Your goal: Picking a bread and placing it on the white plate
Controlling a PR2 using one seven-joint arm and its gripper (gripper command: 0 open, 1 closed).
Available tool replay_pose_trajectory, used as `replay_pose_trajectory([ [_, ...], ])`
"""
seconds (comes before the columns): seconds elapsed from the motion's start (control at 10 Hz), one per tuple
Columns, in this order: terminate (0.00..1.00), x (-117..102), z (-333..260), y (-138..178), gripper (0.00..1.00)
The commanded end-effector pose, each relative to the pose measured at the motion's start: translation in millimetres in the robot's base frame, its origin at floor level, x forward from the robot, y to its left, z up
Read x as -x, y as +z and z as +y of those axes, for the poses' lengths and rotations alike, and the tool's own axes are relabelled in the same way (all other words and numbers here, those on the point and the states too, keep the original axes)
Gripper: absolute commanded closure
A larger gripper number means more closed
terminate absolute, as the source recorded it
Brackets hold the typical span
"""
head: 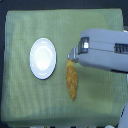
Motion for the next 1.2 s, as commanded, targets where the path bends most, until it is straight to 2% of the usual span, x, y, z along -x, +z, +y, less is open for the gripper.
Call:
replay_pose_trajectory([
  [0.0, 0.0, 13, 54, -61, 0.0],
  [0.3, 0.0, 6, 78, -64, 0.0],
  [0.5, 0.0, 9, 77, -67, 0.0],
  [0.9, 0.0, 49, 46, -86, 0.0],
  [1.1, 0.0, 47, 40, -89, 0.0],
])
